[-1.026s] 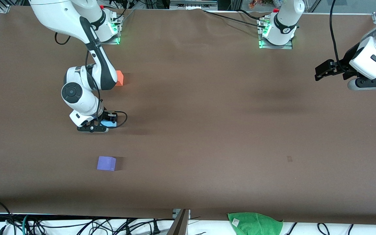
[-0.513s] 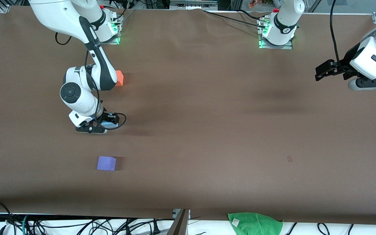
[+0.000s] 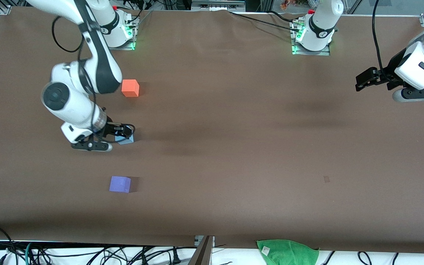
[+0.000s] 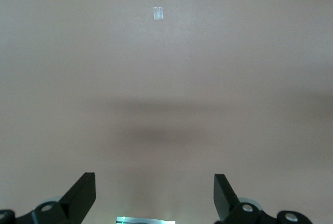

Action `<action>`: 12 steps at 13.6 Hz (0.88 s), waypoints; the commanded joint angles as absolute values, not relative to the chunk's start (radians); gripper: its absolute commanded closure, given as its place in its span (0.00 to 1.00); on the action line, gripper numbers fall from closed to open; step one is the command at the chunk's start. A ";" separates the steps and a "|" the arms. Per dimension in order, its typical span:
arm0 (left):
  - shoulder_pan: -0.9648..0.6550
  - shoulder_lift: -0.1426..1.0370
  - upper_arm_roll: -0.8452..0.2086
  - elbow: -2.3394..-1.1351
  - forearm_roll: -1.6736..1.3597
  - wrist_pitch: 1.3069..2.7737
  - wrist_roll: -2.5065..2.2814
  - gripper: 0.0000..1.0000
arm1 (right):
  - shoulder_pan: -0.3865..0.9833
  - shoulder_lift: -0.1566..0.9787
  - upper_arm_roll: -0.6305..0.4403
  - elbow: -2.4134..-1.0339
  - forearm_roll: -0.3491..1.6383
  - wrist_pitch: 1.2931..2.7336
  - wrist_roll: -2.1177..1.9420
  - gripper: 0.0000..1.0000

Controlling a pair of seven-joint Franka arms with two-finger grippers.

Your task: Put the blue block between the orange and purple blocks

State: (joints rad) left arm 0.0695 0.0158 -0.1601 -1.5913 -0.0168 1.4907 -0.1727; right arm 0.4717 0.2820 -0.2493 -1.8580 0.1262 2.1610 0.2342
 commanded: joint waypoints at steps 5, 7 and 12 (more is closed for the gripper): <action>0.071 0.009 -0.160 -1.594 -0.014 1.491 -0.170 0.00 | 0.469 0.045 -0.354 -1.753 0.092 1.778 0.143 0.00; 0.071 0.008 -0.160 -1.594 -0.014 1.491 -0.170 0.00 | 0.469 -0.026 -0.350 -1.753 0.074 1.725 0.141 0.01; 0.069 0.009 -0.161 -1.592 -0.014 1.489 -0.172 0.00 | 0.471 -0.048 -0.339 -1.626 0.041 1.603 0.140 0.01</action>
